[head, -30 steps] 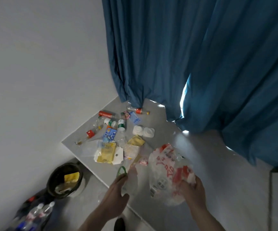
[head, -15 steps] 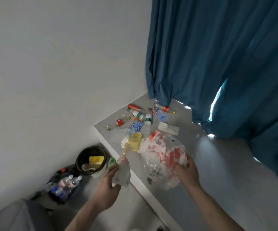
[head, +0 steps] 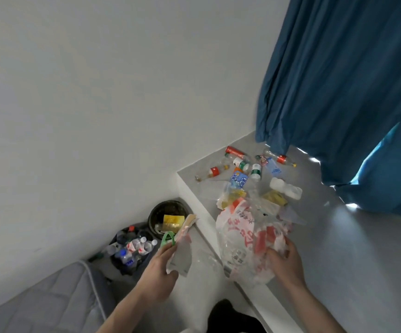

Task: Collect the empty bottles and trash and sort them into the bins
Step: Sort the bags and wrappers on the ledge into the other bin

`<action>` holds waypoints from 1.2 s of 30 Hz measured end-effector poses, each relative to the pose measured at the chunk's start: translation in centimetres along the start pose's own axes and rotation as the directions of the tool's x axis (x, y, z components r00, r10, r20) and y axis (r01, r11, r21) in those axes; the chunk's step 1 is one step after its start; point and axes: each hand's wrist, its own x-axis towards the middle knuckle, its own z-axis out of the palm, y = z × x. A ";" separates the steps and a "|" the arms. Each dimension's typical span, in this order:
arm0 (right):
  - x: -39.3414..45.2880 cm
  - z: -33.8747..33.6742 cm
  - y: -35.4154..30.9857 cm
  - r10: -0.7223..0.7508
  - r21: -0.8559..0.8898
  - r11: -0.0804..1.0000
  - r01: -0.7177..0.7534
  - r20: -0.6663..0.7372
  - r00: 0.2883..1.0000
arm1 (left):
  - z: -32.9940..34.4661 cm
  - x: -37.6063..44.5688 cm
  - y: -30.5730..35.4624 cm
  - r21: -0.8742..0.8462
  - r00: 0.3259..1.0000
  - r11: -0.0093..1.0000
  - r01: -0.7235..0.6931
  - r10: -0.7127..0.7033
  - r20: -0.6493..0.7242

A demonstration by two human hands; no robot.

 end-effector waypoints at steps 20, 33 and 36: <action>14.2 16.8 -10.2 0.019 -0.192 0.981 0.031 0.252 0.968 | -8.9 15.7 -3.9 -0.045 0.978 0.977 0.210 -0.210 0.011; 16.9 24.7 -12.5 0.131 -0.252 0.964 -0.079 0.196 0.972 | -13.4 28.5 -9.7 -0.146 0.926 0.926 0.347 -0.315 0.206; 17.6 27.9 -11.8 0.212 -0.254 0.952 -0.168 0.156 0.965 | -13.7 32.6 -12.5 -0.130 0.901 0.919 0.372 -0.324 0.288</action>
